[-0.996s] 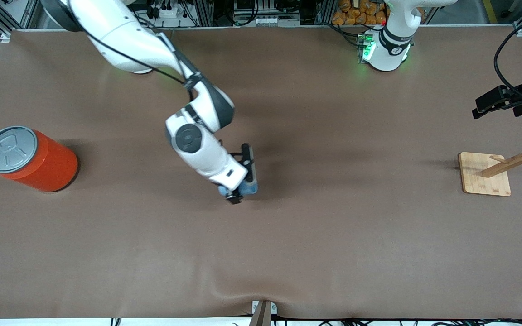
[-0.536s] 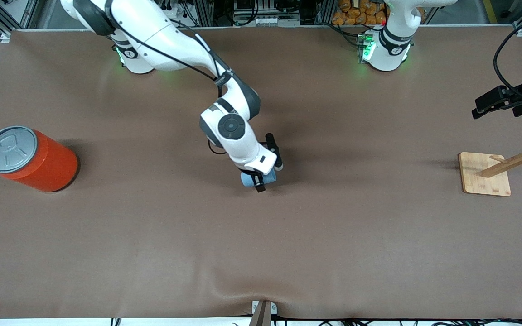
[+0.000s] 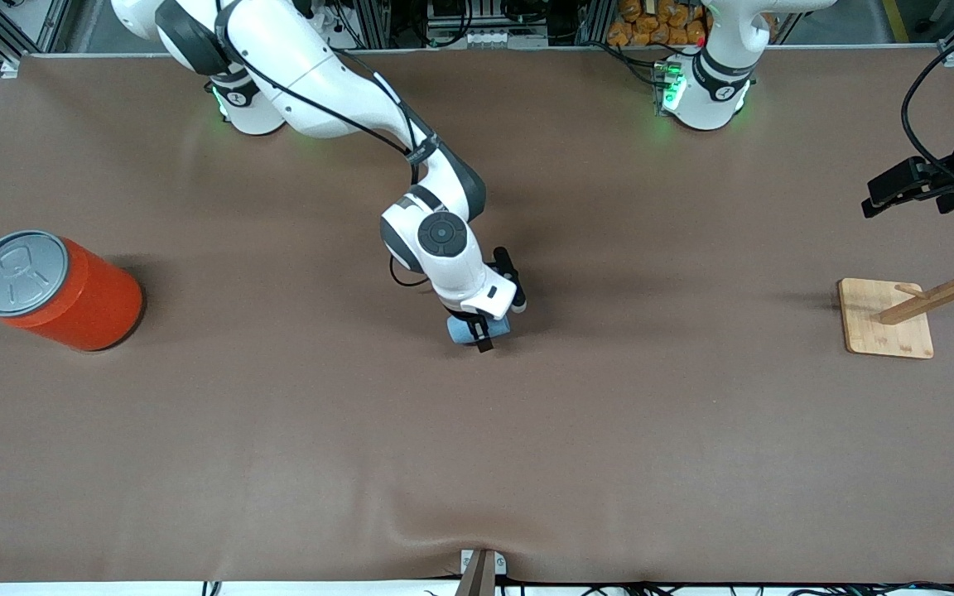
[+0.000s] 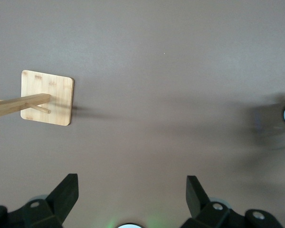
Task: Flip cup
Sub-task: 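Lower the blue cup onto its side and open the right gripper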
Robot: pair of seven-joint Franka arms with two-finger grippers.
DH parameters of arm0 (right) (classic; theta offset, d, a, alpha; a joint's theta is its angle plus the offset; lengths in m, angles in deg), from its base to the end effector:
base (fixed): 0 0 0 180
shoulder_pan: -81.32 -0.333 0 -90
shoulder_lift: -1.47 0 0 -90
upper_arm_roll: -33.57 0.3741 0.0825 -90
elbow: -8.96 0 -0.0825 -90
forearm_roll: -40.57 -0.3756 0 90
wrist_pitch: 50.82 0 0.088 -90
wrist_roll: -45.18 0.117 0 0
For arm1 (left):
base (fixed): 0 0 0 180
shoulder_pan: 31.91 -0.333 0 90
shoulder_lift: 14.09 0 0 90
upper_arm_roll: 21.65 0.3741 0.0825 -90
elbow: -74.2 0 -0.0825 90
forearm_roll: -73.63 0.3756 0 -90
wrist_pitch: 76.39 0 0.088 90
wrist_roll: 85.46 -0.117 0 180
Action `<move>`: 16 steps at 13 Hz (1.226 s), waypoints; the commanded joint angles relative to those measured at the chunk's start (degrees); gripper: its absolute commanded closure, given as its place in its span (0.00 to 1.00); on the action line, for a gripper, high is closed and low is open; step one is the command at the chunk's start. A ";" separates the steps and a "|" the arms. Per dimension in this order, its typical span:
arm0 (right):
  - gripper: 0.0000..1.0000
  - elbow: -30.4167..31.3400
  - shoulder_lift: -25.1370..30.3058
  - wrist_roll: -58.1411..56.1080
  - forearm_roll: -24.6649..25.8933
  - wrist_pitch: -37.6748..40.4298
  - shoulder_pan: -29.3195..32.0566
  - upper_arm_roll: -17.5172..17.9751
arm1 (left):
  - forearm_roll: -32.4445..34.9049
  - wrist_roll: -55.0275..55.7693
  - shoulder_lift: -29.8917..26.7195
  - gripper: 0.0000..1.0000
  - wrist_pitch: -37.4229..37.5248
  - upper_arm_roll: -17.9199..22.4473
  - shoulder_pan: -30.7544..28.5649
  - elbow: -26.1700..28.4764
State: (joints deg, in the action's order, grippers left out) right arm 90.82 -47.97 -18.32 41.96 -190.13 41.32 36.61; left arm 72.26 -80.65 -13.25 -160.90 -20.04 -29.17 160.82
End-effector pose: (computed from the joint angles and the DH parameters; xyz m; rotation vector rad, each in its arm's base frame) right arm 0.5756 0.5234 0.2247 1.8771 2.5048 0.2236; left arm 0.5412 -0.0138 0.6836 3.1182 0.0976 -0.0821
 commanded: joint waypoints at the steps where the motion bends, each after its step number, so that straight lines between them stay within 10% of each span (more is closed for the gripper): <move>1: 0.67 -1.88 -1.98 6.35 1.51 0.00 -0.77 -0.49 | -0.03 0.20 0.30 0.00 0.75 -0.29 -0.11 -0.67; 4: 0.52 -1.53 -2.68 6.72 1.42 -0.52 -0.86 -0.49 | -0.03 0.11 0.21 0.00 0.75 -0.29 -0.11 -0.67; 5: 0.01 -1.44 -3.21 6.55 1.43 -0.87 -0.86 -0.49 | -0.03 0.03 0.30 0.00 0.75 -0.29 -0.11 -0.67; 16: 0.00 -2.06 5.39 6.63 2.39 12.03 -0.60 1.09 | -0.03 0.02 0.30 0.00 0.75 -0.29 -0.11 -0.67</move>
State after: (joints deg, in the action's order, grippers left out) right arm 87.97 -46.07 -13.08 44.05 -181.81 40.82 37.86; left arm 72.26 -80.65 -13.20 -160.90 -20.09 -29.12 160.89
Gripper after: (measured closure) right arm 0.000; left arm 0.000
